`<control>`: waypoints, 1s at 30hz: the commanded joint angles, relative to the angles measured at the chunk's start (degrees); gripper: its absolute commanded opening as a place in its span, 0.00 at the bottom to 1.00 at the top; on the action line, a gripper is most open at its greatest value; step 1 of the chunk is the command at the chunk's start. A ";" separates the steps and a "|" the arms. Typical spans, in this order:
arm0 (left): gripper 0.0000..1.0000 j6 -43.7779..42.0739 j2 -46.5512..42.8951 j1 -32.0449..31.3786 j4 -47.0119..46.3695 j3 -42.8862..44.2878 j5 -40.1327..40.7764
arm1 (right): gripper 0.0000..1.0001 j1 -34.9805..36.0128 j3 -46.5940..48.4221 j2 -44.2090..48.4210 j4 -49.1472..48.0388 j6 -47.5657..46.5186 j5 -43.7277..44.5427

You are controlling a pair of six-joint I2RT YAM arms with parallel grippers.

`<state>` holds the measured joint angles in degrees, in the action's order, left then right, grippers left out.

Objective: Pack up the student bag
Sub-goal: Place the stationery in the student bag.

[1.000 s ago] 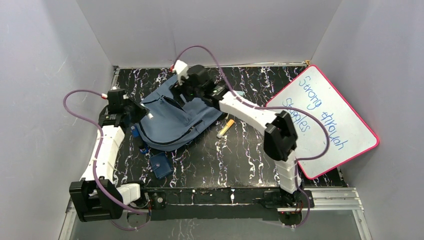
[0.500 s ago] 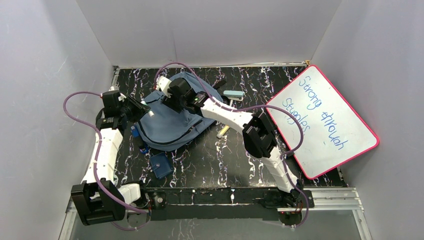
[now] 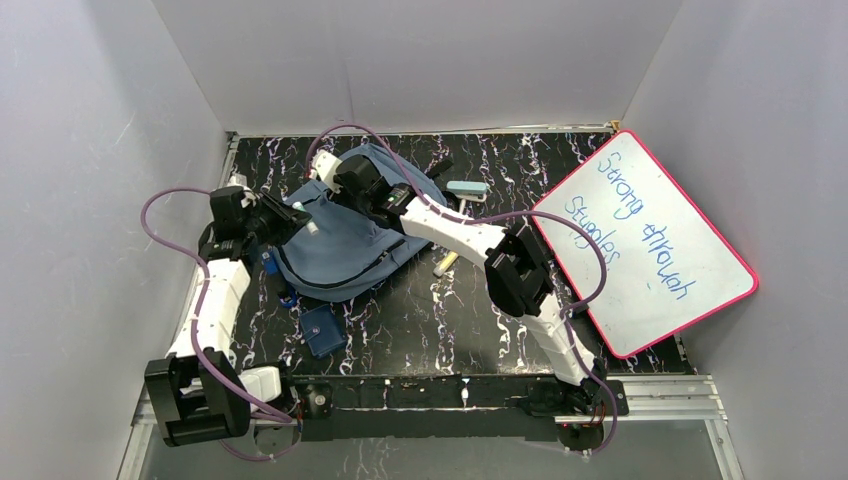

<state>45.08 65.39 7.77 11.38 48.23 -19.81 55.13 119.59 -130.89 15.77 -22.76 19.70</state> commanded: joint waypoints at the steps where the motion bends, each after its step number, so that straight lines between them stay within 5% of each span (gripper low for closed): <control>1: 0.00 3.71 0.25 0.22 -10.72 -1.97 -5.72 | 0.26 -0.52 2.20 1.51 -2.80 1.70 -1.54; 6: 0.00 11.41 1.02 0.15 -23.42 -5.97 -6.27 | 0.00 -0.55 2.86 1.78 -1.66 6.32 -7.42; 30: 0.00 22.05 17.81 -11.70 -39.94 -5.83 6.56 | 0.00 -1.00 0.73 6.45 -4.22 14.70 -13.58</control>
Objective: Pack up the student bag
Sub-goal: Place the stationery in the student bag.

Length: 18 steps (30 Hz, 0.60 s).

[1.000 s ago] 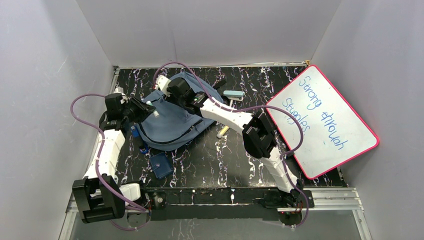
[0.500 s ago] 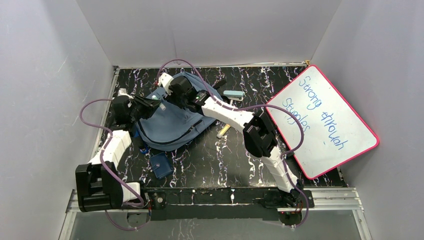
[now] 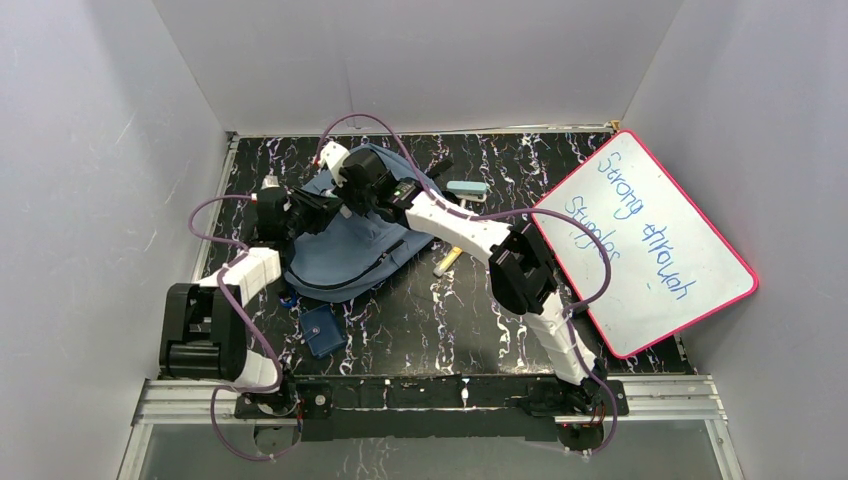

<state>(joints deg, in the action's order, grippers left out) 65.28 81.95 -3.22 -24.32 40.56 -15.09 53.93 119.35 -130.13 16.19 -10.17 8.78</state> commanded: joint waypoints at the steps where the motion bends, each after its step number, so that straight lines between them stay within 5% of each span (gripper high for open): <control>1: 0.00 2.09 2.02 -0.93 -4.59 1.87 1.60 | 0.00 0.16 0.97 5.85 -4.73 2.29 -2.82; 18: 0.00 4.76 11.96 -4.14 -12.21 6.95 -3.11 | 0.00 0.12 -1.85 7.89 -6.38 5.84 -7.01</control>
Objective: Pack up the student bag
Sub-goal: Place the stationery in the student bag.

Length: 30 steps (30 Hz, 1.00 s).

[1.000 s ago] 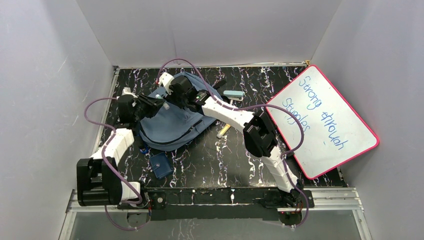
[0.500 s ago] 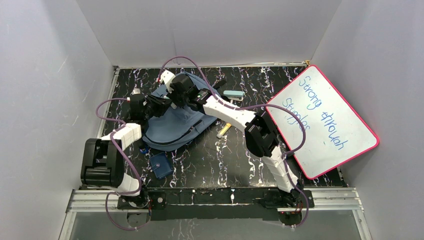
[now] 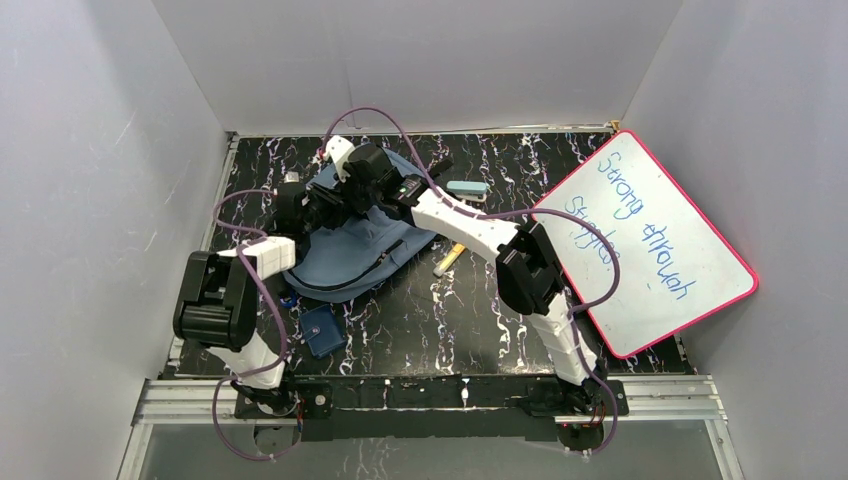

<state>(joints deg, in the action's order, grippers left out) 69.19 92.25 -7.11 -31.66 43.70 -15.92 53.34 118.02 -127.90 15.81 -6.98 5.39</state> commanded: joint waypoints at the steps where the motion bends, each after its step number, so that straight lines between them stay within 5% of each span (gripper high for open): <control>1: 0.00 0.86 2.65 -0.27 -5.02 4.58 -2.87 | 0.00 0.71 -0.91 5.77 -6.18 2.78 -3.52; 5: 0.02 0.79 6.79 -0.27 -5.29 7.39 -6.78 | 0.00 0.72 -2.20 6.29 -6.61 3.37 -3.02; 13: 0.43 -2.87 3.42 -0.18 4.67 8.72 -5.74 | 0.00 0.71 -4.10 7.27 -7.17 3.07 -1.79; 16: 0.75 -6.12 0.50 -0.23 11.71 10.38 -3.46 | 0.00 0.71 -4.35 7.23 -7.26 2.97 -1.63; 17: 0.78 -6.82 -0.41 -0.21 13.89 10.67 -2.68 | 0.00 0.68 -4.49 7.27 -7.35 2.95 -1.47; 30: 0.72 -12.73 -16.34 -0.18 28.81 9.12 5.52 | 0.00 0.11 -7.17 7.68 -8.63 3.48 -0.96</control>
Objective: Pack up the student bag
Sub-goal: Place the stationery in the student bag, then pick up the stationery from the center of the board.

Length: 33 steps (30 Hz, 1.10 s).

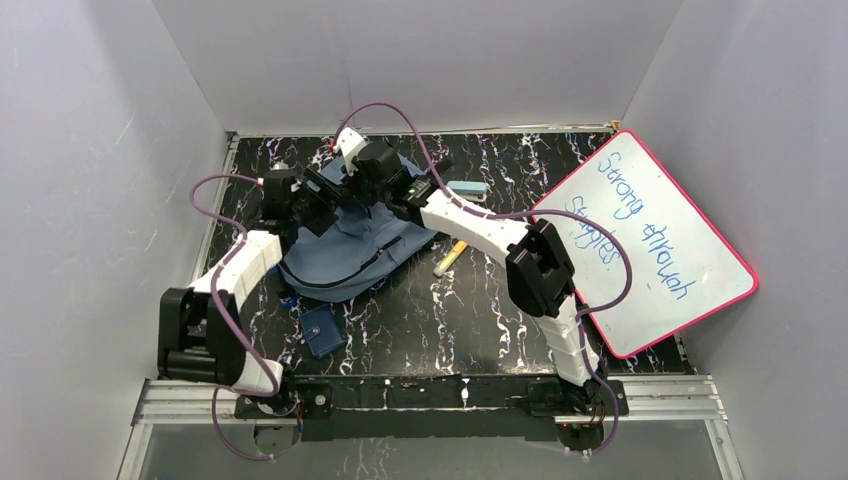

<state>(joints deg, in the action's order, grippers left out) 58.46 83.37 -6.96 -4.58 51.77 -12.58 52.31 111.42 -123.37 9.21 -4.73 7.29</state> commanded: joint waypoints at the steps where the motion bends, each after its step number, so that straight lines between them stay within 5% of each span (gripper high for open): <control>1: 0.70 -2.43 -8.56 -0.33 2.78 0.75 2.60 | 0.00 1.07 -0.54 3.13 -2.02 1.29 -2.97; 9: 0.59 -7.73 -17.97 -0.25 11.61 -2.84 6.87 | 0.00 1.12 -1.26 4.04 -1.56 1.62 -3.22; 17: 0.58 -10.71 -23.41 -0.25 13.60 -5.83 7.80 | 0.21 1.12 -5.17 9.13 -0.08 1.20 -6.23; 26: 0.58 -13.31 -20.97 -0.25 12.45 -4.57 4.86 | 0.37 0.99 -18.91 20.91 -0.42 4.13 -2.97; 33: 0.58 -18.06 -19.74 -0.25 11.88 -3.37 1.88 | 0.40 -1.08 -34.07 31.79 1.20 13.32 9.57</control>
<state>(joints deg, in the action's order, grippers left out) 44.53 63.40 -7.03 8.19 46.13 -8.23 53.15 83.99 -97.01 10.44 1.72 8.78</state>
